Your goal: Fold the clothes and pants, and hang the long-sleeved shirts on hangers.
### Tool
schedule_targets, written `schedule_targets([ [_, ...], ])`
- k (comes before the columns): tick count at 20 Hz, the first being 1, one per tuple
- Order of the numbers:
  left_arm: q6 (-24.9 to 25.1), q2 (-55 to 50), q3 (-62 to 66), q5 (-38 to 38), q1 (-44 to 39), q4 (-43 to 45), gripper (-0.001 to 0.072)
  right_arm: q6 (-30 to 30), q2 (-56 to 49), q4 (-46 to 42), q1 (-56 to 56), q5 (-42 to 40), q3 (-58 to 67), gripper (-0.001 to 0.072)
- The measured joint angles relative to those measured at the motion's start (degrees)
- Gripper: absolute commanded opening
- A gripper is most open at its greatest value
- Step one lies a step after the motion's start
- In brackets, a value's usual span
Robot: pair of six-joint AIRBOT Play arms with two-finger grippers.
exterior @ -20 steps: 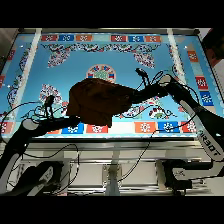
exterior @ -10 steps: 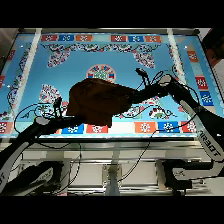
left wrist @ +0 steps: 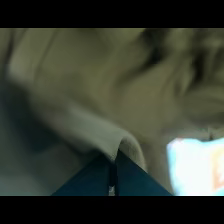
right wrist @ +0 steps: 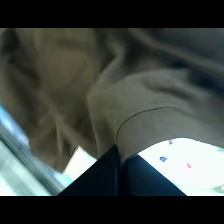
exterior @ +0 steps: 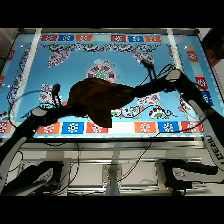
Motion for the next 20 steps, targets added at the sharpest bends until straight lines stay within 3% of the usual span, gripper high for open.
schedule_targets([
  [6, 0.66, 9.86, 15.72, -0.59, 9.88, 3.98, 0.0018, 3.91, 10.32, -1.66, -12.11, -1.31, 8.48, 0.0016],
  [14, 0.85, 23.50, 20.90, 4.59, 22.73, 5.27, 0.0018, 6.34, 21.70, -4.72, -24.55, -1.95, 14.08, 0.0015],
  [20, 0.83, 31.63, 21.27, 5.44, 31.26, 5.35, 0.0018, 6.34, 29.14, -11.89, -29.03, 6.58, 14.64, 0.0016],
])
